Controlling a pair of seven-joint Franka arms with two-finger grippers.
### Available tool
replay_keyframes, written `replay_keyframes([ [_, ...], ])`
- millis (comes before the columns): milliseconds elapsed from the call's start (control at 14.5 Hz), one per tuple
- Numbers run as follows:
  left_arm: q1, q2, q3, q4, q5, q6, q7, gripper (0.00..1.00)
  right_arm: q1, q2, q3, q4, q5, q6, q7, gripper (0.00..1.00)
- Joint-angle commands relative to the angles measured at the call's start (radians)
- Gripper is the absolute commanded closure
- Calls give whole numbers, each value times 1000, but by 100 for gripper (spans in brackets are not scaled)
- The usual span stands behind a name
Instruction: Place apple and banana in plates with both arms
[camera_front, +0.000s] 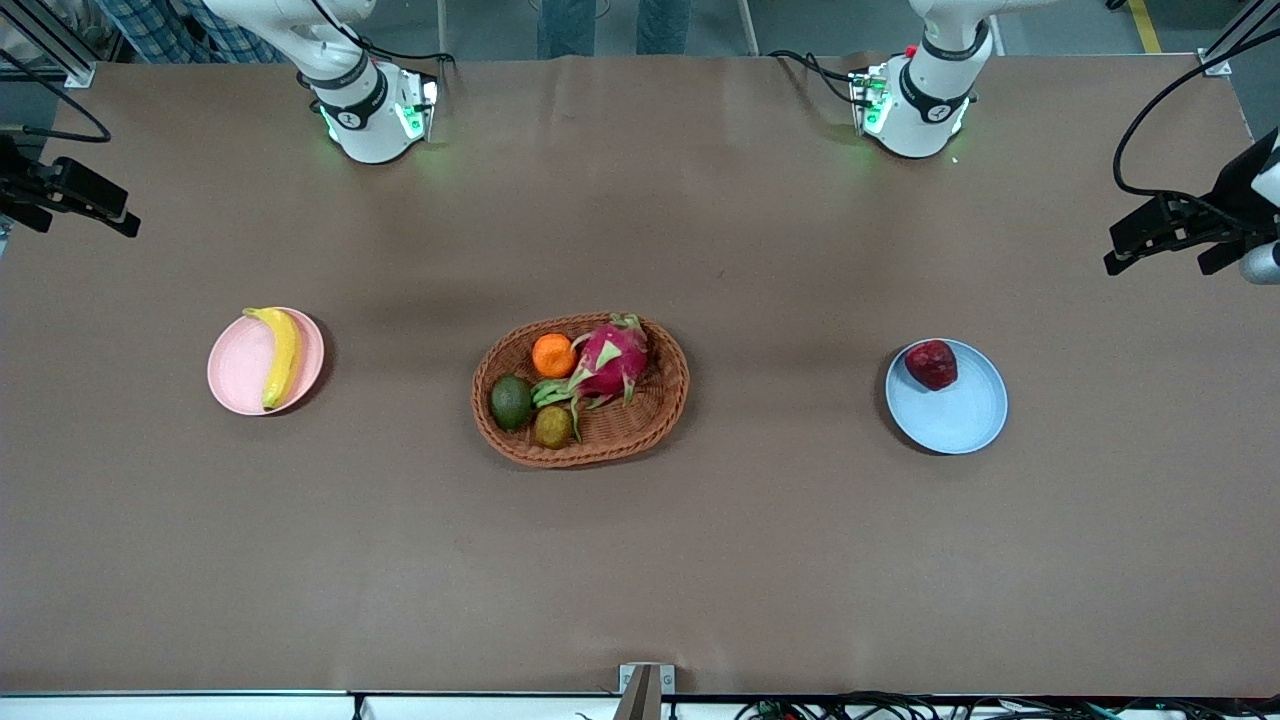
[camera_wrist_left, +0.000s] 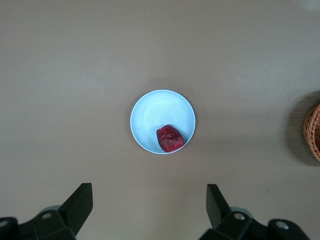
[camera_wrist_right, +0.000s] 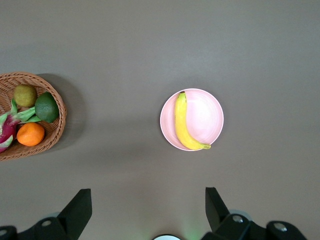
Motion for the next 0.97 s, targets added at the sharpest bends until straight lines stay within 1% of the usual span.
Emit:
replay_keyframes([
  [0,0,-10,1,-2,-7,-11,-1,0,0,-32,0,-36,7,17,3,0],
  [415,0,-10,1,-3,-10,-11,-3,0,2,-32,0,-35,7,37,5,0],
  [899,0,-10,1,-2,-12,-9,-3,0,4,-32,0,-36,7,9,7,0],
])
